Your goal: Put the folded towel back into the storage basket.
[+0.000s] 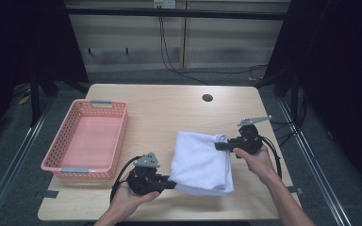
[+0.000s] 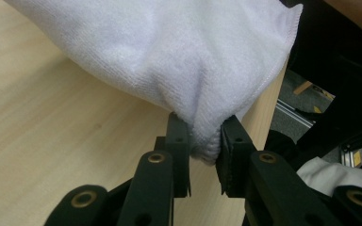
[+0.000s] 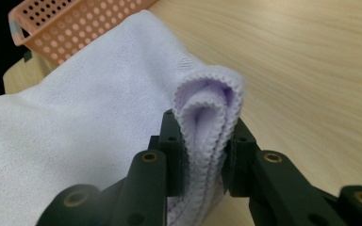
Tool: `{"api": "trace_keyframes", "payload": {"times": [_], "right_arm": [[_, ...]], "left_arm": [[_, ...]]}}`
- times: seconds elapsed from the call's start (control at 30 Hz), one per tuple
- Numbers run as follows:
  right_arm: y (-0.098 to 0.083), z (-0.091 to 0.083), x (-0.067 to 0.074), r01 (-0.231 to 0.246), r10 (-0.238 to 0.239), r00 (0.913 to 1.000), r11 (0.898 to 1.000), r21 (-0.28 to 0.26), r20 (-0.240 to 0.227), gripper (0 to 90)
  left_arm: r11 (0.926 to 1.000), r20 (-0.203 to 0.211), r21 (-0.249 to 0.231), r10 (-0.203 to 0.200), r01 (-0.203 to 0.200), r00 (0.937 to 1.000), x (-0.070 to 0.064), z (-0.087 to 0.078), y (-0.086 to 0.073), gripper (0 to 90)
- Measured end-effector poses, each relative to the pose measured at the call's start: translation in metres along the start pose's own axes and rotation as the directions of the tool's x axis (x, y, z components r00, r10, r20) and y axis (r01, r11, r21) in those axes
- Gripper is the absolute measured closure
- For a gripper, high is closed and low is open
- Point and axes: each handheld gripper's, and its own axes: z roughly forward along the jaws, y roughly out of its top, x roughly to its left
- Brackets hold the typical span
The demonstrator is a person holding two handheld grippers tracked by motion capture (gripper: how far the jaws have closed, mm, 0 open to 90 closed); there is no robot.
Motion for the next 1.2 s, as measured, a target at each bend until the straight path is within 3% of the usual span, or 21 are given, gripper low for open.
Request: {"api": "trace_keyframes", "payload": {"times": [0.4, 0.7, 1.2], "right_arm": [[0.026, 0.004, -0.001, 0.013, -0.013, 0.9999, 1.000, 0.001, -0.008, 73.5], [0.052, 0.016, 0.008, 0.034, -0.035, 0.9987, 0.999, -0.013, -0.036, 73.6], [0.081, 0.034, 0.017, 0.053, -0.054, 0.9966, 0.999, -0.011, -0.062, 73.7]], "left_arm": [[1.0000, -0.045, 0.004, -0.001, 0.001, 0.9990, 0.010, -0.011, 0.009, 77.2], [0.9996, -0.083, -0.026, -0.010, 0.008, 0.9965, 0.017, -0.034, 0.008, 77.2], [0.9983, -0.132, -0.053, -0.029, 0.022, 0.9909, 0.029, -0.059, 0.008, 77.3]]}}
